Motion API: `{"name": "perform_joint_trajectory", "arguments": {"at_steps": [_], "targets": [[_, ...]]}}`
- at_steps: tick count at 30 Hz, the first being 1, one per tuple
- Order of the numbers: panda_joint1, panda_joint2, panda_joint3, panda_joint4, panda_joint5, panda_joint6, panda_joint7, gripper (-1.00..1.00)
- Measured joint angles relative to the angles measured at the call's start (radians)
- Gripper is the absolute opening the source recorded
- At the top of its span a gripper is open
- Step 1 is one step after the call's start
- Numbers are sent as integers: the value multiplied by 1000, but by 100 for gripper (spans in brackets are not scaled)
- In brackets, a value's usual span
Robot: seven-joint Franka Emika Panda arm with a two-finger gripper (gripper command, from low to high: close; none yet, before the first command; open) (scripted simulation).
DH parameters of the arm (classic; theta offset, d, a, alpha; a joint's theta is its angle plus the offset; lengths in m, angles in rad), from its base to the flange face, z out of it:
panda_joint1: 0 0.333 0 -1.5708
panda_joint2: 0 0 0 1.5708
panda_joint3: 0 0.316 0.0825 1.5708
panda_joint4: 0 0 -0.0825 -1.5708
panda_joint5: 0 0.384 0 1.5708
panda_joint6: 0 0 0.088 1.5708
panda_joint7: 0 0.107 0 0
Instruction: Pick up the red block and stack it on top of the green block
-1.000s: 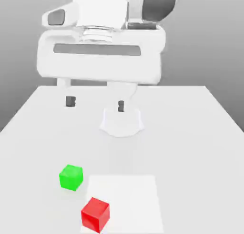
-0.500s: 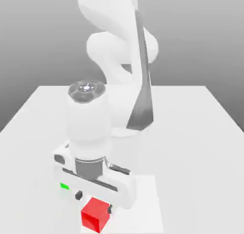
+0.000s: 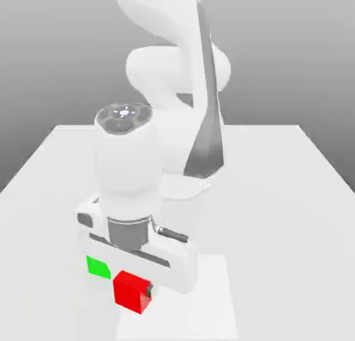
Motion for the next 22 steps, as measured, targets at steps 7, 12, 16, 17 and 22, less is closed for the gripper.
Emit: {"name": "perform_joint_trajectory", "arguments": {"at_steps": [7, 12, 16, 17, 22], "targets": [[-112, -194, -45, -181, 5, -11, 349, -100], [-204, -287, -48, -293, -51, 6, 607, -100], [-212, -178, -52, -299, -54, 121, 632, -100], [-211, -144, -51, -298, -48, 154, 628, -100], [-213, -81, -43, -296, -29, 215, 615, 100]]}}
